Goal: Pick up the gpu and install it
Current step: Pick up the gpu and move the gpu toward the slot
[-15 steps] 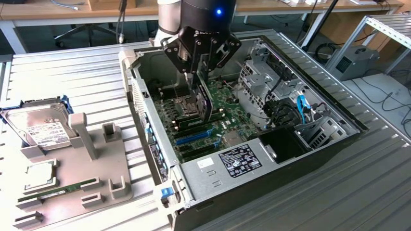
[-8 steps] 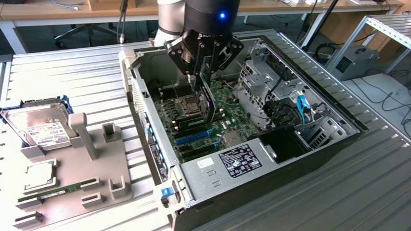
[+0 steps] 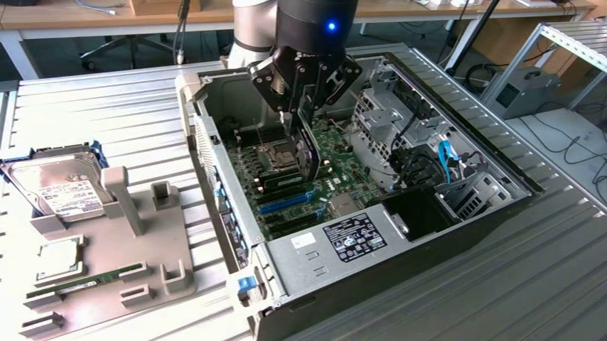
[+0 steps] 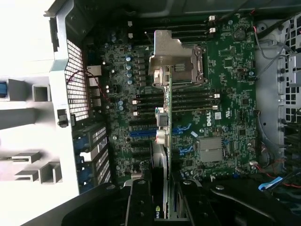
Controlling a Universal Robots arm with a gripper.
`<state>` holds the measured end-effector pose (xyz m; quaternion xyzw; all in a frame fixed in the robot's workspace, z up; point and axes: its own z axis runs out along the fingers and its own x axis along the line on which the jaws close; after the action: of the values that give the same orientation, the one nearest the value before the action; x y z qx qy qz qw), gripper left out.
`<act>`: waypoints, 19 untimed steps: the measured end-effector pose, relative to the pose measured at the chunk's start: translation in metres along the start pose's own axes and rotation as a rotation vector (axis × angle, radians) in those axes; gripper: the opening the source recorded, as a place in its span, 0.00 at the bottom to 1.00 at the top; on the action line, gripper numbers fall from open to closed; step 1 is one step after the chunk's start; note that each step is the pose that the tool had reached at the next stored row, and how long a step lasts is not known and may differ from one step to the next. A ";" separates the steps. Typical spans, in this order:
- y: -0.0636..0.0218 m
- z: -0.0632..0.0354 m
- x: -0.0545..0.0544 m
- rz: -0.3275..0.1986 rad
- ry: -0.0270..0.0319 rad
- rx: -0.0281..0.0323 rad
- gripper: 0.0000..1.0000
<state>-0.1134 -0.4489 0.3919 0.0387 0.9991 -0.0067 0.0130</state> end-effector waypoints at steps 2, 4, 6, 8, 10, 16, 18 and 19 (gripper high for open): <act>0.0001 0.0009 -0.001 0.000 0.0000 -0.0001 0.26; 0.0003 0.0019 -0.003 0.000 0.0000 0.0000 0.26; 0.0004 0.0027 -0.004 0.000 0.0000 -0.0001 0.26; 0.0005 0.0034 -0.005 0.000 -0.0001 -0.0001 0.26; 0.0006 0.0043 -0.007 0.000 -0.0001 -0.0001 0.26; 0.0009 0.0064 -0.011 0.000 0.0000 0.0000 0.26; 0.0010 0.0072 -0.012 0.000 0.0000 -0.0001 0.26; 0.0011 0.0076 -0.013 0.000 0.0000 -0.0001 0.26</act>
<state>-0.1003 -0.4488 0.3846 0.0387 0.9991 -0.0066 0.0130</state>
